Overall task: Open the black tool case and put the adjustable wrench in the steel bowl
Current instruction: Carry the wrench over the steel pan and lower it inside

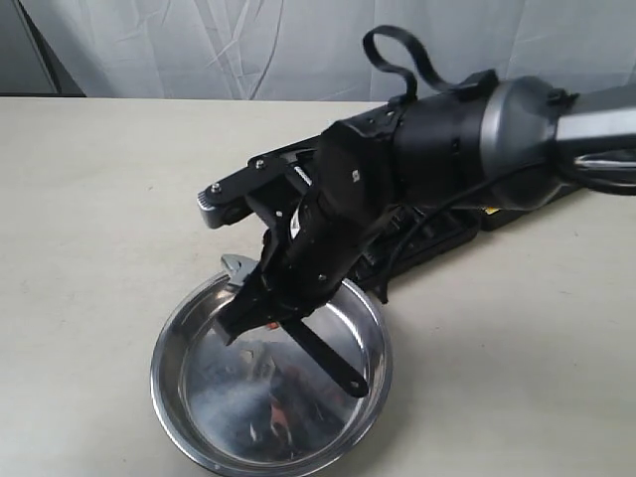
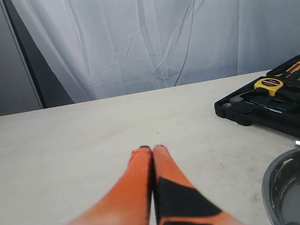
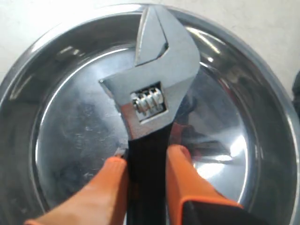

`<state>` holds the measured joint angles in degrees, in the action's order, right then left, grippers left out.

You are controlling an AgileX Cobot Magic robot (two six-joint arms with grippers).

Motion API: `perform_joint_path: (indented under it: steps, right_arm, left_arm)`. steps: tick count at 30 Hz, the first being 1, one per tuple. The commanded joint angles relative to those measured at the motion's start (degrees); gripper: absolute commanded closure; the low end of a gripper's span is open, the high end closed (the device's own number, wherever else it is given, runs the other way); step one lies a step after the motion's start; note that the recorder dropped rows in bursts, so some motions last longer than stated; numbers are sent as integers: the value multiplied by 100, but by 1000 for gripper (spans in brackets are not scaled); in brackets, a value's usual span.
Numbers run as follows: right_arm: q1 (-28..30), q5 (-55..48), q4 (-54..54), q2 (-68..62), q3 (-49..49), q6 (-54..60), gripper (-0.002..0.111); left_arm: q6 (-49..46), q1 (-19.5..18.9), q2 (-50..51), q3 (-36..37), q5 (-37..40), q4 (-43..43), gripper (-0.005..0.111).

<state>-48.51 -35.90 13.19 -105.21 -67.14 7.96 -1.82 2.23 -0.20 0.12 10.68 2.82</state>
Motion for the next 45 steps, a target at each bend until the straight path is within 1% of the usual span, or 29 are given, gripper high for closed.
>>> perform_joint_path:
  steps: [1,8,41,43,44,45]
  right_arm:
    - [-16,204,138,-352,15,41,109]
    - [-16,198,150,-657,15,41,109]
    - [-16,-18,47,-657,15,4,109]
    - [-16,82,47,-657,15,-52,98]
    - [-16,153,47,-657,15,-108,83]
    - [-16,198,47,-657,15,-133,74]
  left_arm:
    - [10,21,20,-12,-29,-15,106]
    - [10,21,20,-12,-29,-15,106]
    - [10,21,20,-12,-42,-15,106]
    - [10,21,20,-12,-42,-15,106]
    - [10,21,20,-12,-42,-15,106]
    - [10,21,20,-12,-42,-15,106]
